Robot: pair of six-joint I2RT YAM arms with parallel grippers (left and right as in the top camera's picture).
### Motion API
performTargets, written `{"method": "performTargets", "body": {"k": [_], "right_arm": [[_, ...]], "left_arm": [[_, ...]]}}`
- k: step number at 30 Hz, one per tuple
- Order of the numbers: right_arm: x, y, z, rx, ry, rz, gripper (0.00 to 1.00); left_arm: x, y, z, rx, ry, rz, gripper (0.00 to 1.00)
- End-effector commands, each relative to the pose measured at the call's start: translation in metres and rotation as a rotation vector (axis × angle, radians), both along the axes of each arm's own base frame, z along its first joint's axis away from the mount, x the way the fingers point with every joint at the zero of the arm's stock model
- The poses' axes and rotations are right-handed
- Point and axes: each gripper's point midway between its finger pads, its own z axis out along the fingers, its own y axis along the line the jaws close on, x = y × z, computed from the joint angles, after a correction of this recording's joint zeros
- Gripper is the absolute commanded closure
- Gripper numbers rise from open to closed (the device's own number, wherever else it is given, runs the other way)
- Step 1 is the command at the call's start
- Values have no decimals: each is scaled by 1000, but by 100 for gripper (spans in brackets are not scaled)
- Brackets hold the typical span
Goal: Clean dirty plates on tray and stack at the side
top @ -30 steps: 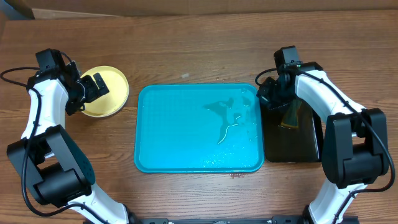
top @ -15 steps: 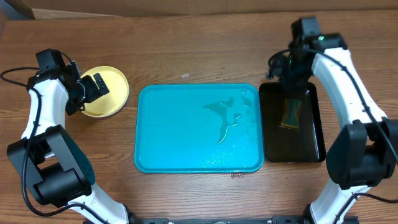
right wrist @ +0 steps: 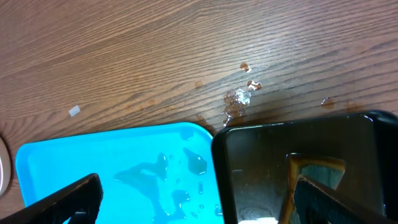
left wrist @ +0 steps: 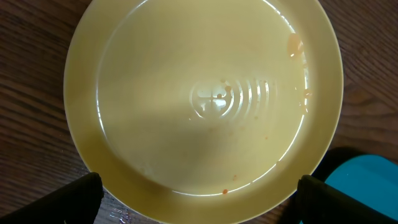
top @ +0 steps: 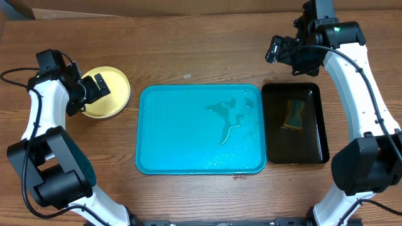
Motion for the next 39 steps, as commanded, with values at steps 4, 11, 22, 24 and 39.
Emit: {"method": "performTargets", "body": {"k": [4, 11, 22, 24, 39], "right_arm": [[2, -2, 10, -13, -33, 4, 0], [-1, -1, 25, -10, -66, 6, 0], [-77, -6, 209, -34, -573, -10, 0], [-103, -12, 245, -71, -696, 28, 0], [-245, -45, 279, -197, -1480, 10, 0]], "left_arm": [[0, 3, 1, 11, -3, -5, 0], [0, 3, 1, 11, -3, -5, 0], [0, 3, 1, 11, -3, -5, 0], [0, 3, 1, 11, -3, -5, 0], [0, 3, 1, 11, -3, -5, 0]]}}
